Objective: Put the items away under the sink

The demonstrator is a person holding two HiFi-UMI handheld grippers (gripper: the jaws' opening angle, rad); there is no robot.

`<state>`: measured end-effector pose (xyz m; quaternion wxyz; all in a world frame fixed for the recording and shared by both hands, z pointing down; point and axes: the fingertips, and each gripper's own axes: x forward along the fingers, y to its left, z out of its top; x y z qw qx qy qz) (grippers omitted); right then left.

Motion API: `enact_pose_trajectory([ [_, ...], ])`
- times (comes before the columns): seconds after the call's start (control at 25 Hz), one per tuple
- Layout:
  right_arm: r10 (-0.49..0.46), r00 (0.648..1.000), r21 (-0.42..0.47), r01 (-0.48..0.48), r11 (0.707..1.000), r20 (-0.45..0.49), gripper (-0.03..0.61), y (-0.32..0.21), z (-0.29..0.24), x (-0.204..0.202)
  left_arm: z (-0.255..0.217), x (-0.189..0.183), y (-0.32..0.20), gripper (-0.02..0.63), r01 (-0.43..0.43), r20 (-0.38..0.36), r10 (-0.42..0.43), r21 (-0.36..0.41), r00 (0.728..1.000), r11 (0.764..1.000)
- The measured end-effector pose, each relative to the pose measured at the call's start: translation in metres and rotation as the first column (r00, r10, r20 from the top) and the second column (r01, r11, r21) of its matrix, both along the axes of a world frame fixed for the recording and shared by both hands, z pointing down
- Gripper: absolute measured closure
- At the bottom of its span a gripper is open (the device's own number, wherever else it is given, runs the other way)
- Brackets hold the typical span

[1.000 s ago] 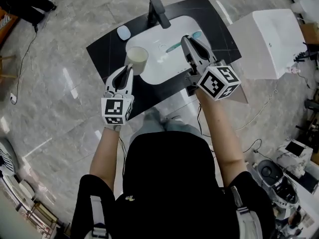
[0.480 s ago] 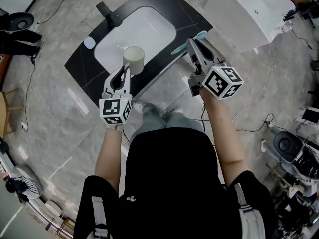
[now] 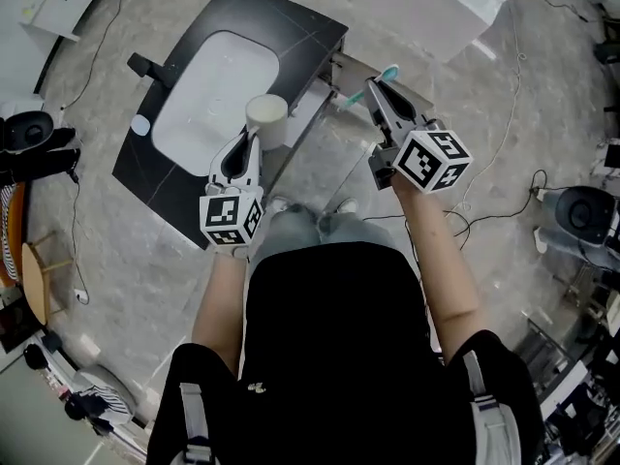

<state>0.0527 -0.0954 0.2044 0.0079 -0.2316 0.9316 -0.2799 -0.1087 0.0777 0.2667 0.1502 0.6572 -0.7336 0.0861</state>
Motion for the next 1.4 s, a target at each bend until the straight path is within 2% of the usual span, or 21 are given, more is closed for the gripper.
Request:
enact_pose_trajectory([
  [0.24,0.115,0.993,-0.023,-0.116,0.993,-0.022,0.532,-0.018,0.017,0.047,0.008,0.031,-0.043,0.554,-0.131,-0.019,0.130,-0.011,0.991,0.991],
  [0.4,0.212,0.976,-0.039,-0.214,0.976,-0.043,0.532,-0.031,0.029,0.073,0.020,0.047,-0.075,0.555,-0.246,-0.027,0.245,-0.026,0.969,0.969],
  [0.6,0.335,0.939,-0.048,-0.339,0.940,-0.075,0.532,-0.047,0.043,0.094,0.035,0.062,-0.118,0.554,-0.394,-0.029,0.393,-0.037,0.919,0.919],
  [0.8,0.436,0.893,-0.067,-0.444,0.893,-0.115,0.532,-0.055,0.060,0.109,0.055,0.079,-0.151,0.554,-0.522,-0.045,0.521,-0.054,0.853,0.851],
  [0.88,0.460,0.880,-0.079,-0.471,0.879,-0.122,0.532,-0.056,0.069,0.113,0.063,0.086,-0.160,0.555,-0.559,-0.047,0.557,-0.070,0.829,0.826],
  [1.0,0.474,0.871,-0.091,-0.487,0.869,-0.133,0.532,-0.059,0.084,0.119,0.073,0.093,-0.171,0.554,-0.584,-0.039,0.583,-0.088,0.812,0.807],
  [1.16,0.483,0.864,-0.117,-0.500,0.858,-0.142,0.532,-0.064,0.106,0.133,0.091,0.103,-0.180,0.554,-0.590,-0.040,0.590,-0.118,0.806,0.798],
  [1.4,0.446,0.879,-0.141,-0.469,0.872,-0.167,0.532,-0.068,0.152,0.150,0.128,0.114,-0.179,0.554,-0.542,-0.074,0.538,-0.142,0.840,0.828],
])
